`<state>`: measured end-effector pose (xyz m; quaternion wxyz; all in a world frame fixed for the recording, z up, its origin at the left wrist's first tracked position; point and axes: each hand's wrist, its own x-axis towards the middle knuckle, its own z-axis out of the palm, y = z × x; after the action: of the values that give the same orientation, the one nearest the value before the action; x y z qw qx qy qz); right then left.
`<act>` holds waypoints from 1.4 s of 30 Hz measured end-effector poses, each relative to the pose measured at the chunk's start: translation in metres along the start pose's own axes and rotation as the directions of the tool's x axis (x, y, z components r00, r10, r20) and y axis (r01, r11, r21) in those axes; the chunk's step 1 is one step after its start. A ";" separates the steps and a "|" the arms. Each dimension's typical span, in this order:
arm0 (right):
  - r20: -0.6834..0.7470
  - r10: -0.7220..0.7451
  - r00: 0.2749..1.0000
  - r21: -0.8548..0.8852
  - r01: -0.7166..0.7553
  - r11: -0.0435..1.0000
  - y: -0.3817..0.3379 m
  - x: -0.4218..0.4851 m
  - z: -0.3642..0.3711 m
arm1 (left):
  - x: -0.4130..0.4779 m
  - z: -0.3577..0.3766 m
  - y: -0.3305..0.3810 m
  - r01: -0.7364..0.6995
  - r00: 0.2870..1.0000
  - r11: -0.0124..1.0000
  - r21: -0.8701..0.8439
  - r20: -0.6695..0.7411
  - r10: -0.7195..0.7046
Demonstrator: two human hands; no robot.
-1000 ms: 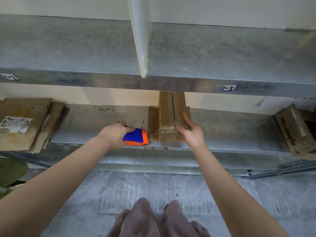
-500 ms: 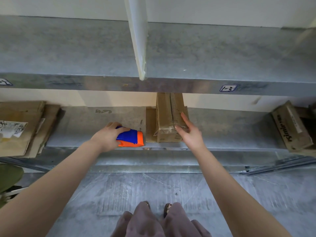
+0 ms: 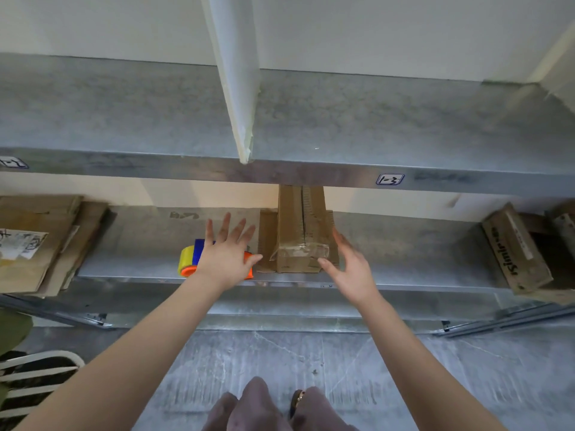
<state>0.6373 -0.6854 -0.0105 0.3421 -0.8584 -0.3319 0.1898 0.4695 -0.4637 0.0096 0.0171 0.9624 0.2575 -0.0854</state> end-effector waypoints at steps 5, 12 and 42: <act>-0.030 -0.129 0.991 -0.165 0.122 0.979 0.002 -0.003 -0.003 | -0.001 -0.003 0.027 -0.358 0.929 0.908 -0.218 -0.187 0.321; 0.008 -0.171 0.985 -0.242 0.168 0.956 -0.007 0.000 0.006 | 0.007 0.012 0.057 -0.363 0.919 0.907 -0.215 -0.242 0.311; -0.170 0.045 0.984 0.045 -0.038 0.998 -0.020 0.014 0.013 | 0.016 0.003 0.082 0.176 0.944 0.746 -0.643 -0.104 -0.313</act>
<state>0.6314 -0.6588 -0.0065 0.3830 -0.8710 -0.2794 0.1291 0.5236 -0.5272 0.0027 0.2971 0.8628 0.3959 0.1032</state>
